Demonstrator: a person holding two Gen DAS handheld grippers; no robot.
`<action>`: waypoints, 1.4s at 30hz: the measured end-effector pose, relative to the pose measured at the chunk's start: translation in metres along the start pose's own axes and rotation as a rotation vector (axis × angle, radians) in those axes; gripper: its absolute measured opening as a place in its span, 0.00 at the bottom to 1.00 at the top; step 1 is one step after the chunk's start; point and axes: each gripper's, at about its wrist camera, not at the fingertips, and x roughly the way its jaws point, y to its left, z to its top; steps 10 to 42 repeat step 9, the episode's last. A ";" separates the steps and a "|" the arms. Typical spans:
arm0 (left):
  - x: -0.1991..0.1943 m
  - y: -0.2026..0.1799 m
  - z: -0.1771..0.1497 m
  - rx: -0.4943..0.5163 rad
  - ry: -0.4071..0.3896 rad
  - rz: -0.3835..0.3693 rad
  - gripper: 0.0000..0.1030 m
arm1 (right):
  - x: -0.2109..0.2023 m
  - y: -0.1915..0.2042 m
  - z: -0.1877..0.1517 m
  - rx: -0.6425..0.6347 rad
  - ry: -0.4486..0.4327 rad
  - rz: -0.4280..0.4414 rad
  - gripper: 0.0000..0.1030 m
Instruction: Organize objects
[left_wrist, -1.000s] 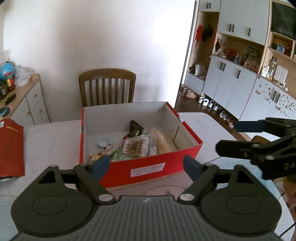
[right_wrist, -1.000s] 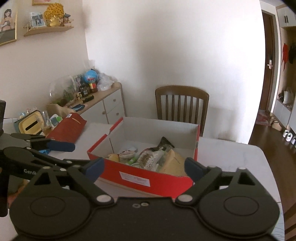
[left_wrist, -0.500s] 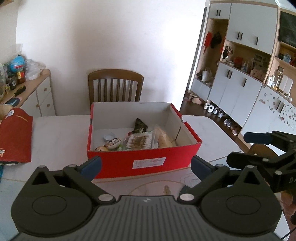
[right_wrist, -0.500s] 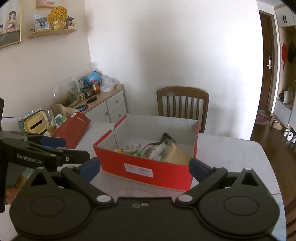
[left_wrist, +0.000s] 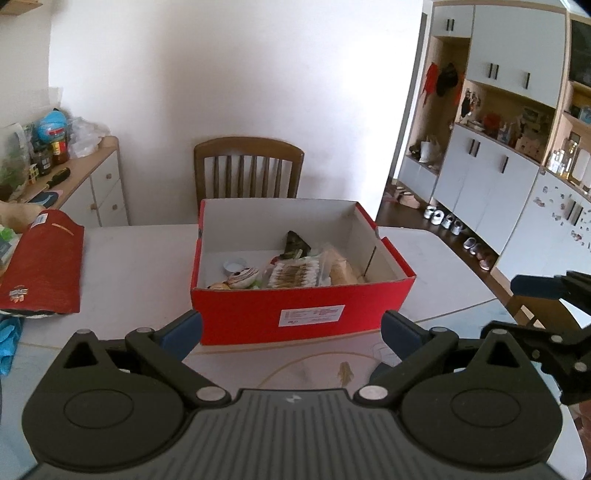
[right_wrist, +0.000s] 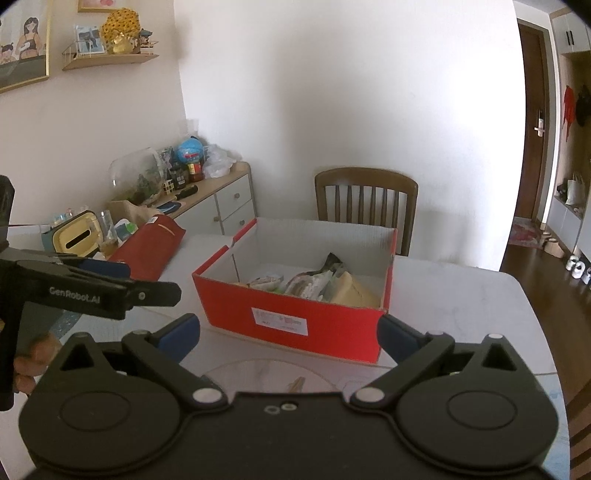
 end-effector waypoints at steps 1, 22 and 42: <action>0.000 0.000 0.000 0.003 -0.002 0.004 1.00 | -0.001 0.000 -0.001 0.002 0.001 -0.001 0.99; -0.002 0.000 -0.005 0.009 0.006 0.013 1.00 | -0.007 0.001 -0.012 0.031 0.013 -0.018 0.99; -0.002 0.000 -0.005 0.009 0.006 0.013 1.00 | -0.007 0.001 -0.012 0.031 0.013 -0.018 0.99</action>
